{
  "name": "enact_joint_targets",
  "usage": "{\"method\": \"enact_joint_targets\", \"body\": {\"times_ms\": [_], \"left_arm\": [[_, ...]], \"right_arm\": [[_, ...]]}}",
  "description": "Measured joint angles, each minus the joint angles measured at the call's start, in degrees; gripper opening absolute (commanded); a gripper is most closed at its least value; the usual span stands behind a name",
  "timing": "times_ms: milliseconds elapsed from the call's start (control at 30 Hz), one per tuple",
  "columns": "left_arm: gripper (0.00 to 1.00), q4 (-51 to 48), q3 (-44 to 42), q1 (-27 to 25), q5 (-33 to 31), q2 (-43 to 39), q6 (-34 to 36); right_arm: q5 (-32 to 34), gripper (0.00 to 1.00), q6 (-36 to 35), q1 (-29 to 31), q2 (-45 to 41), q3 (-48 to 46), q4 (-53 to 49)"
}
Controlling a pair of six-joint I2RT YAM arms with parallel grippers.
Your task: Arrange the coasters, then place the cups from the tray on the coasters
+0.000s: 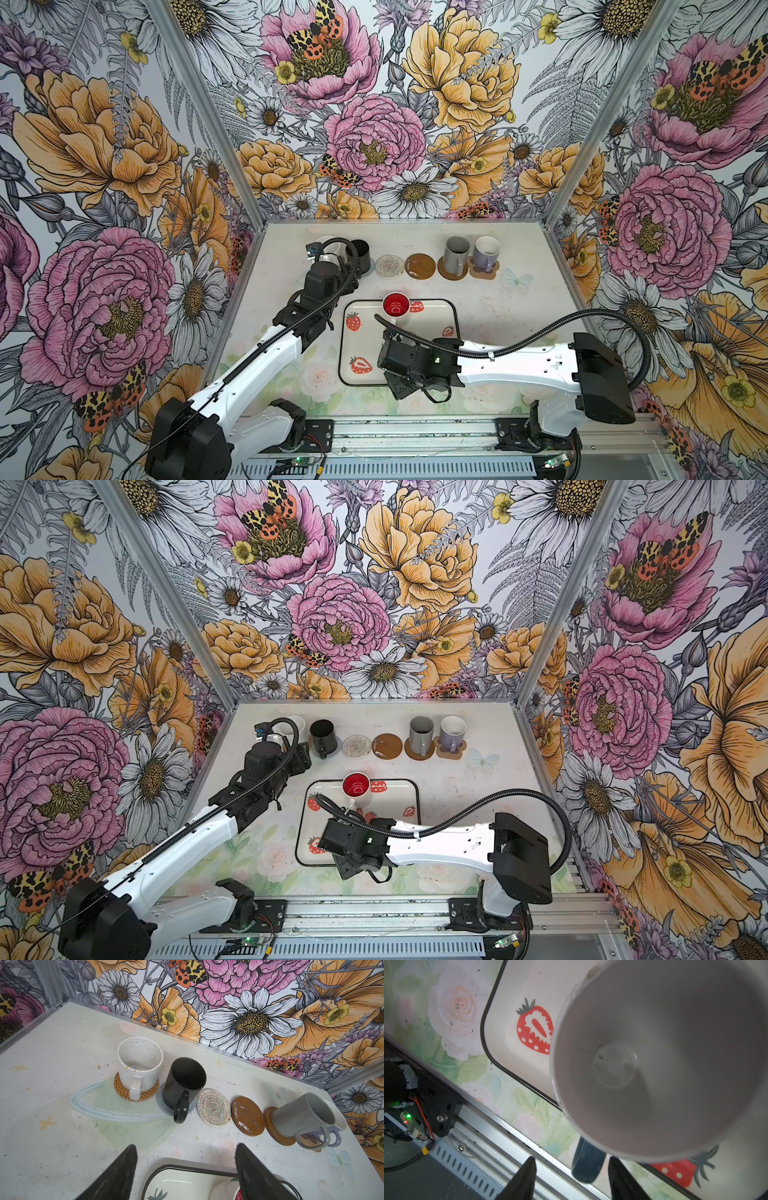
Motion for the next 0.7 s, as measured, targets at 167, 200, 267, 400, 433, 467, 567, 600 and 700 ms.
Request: {"method": "enact_joint_targets", "body": {"times_ms": [167, 200, 267, 400, 433, 467, 567, 600, 700], "left_arm": [[0.76, 0.7, 0.0, 0.4, 0.2, 0.9, 0.0], [0.76, 0.7, 0.0, 0.4, 0.3, 1.2, 0.0], [0.76, 0.9, 0.0, 0.4, 0.4, 1.6, 0.0], [0.76, 1.1, 0.0, 0.5, 0.8, 2.1, -0.1], [0.76, 1.1, 0.0, 0.6, 0.9, 2.1, -0.2], [0.76, 1.2, 0.0, 0.6, 1.0, 2.1, -0.2], [0.76, 1.3, 0.0, 0.8, 1.0, 2.1, -0.2], [0.76, 1.4, 0.0, 0.9, 1.1, 2.1, -0.2], [0.76, 1.7, 0.0, 1.1, 1.2, 2.3, -0.2]], "right_arm": [[-0.6, 0.45, 0.1, -1.0, 0.4, 0.0, 1.4], [-0.9, 0.44, 0.1, -1.3, 0.5, 0.0, 1.7], [-1.1, 0.41, 0.1, -1.7, 0.8, 0.0, 2.1], [-1.6, 0.37, 0.0, -2.3, 1.4, -0.1, 2.4], [-1.8, 0.37, 0.0, -2.3, 1.6, -0.1, 2.4], [-1.9, 0.35, 0.0, -2.4, 1.7, -0.1, 2.4], [-2.5, 0.33, 0.0, -2.8, 2.3, -0.1, 2.4], [-2.6, 0.33, 0.0, -2.9, 2.5, -0.1, 2.4], [-2.8, 0.32, 0.0, -2.9, 3.1, -0.1, 2.4]]}}
